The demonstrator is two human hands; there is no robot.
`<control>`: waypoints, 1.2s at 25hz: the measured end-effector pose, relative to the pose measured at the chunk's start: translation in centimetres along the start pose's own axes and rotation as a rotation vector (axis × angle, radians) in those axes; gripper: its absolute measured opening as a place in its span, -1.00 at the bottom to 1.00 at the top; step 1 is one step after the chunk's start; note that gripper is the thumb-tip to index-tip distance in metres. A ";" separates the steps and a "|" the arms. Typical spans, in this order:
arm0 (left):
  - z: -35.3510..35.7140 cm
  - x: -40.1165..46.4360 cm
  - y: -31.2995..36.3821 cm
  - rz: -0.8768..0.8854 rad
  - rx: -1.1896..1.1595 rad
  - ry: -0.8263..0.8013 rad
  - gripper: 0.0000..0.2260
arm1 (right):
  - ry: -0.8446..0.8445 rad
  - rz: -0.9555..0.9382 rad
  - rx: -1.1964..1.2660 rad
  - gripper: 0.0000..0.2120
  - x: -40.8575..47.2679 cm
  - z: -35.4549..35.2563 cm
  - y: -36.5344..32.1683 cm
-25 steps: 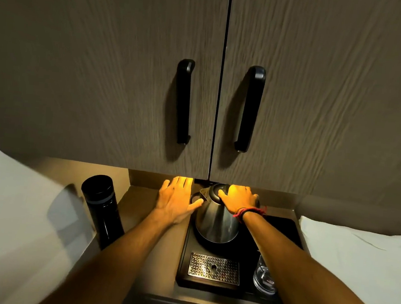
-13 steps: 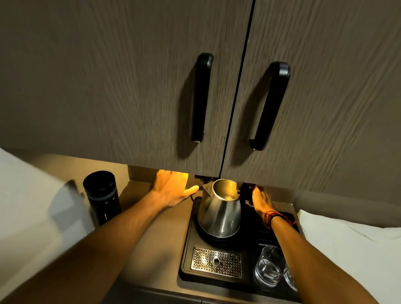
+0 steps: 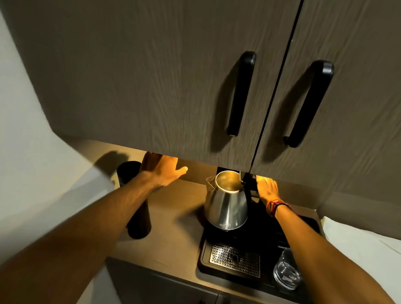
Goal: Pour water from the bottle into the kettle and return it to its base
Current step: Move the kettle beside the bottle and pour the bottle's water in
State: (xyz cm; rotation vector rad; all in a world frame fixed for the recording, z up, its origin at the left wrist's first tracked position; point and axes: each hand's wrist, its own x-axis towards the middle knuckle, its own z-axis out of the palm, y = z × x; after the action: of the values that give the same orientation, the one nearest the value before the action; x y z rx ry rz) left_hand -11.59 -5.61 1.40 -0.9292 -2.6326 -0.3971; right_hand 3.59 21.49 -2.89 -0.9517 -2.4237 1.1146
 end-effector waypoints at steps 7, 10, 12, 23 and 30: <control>-0.6 -0.6 -3.7 -0.115 0.164 -0.090 -0.39 | -0.140 -0.048 0.028 -0.61 -0.7 7.1 -4.4; -1.1 -1.3 -5.5 -0.148 0.210 -0.205 -0.34 | -0.238 0.105 0.229 -0.67 -1.7 10.2 -4.5; -1.5 -1.9 -6.6 -0.154 0.208 -0.312 -0.27 | -0.228 0.052 0.241 -0.61 -1.8 12.1 -5.2; -3.4 -2.1 -8.3 -0.297 0.247 -0.470 -0.31 | -0.209 -0.202 -0.009 -0.41 -0.7 13.3 -5.8; 2.8 -7.2 -2.8 0.265 0.138 -0.255 -0.31 | -0.193 -0.412 -0.412 -0.39 0.2 12.7 -5.4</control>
State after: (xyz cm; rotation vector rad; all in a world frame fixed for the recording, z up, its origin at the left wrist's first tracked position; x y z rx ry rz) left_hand -8.62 -10.69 -4.31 -1.3363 -2.6629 -0.0332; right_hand -5.56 12.01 -7.07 -0.4176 -2.8950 0.5982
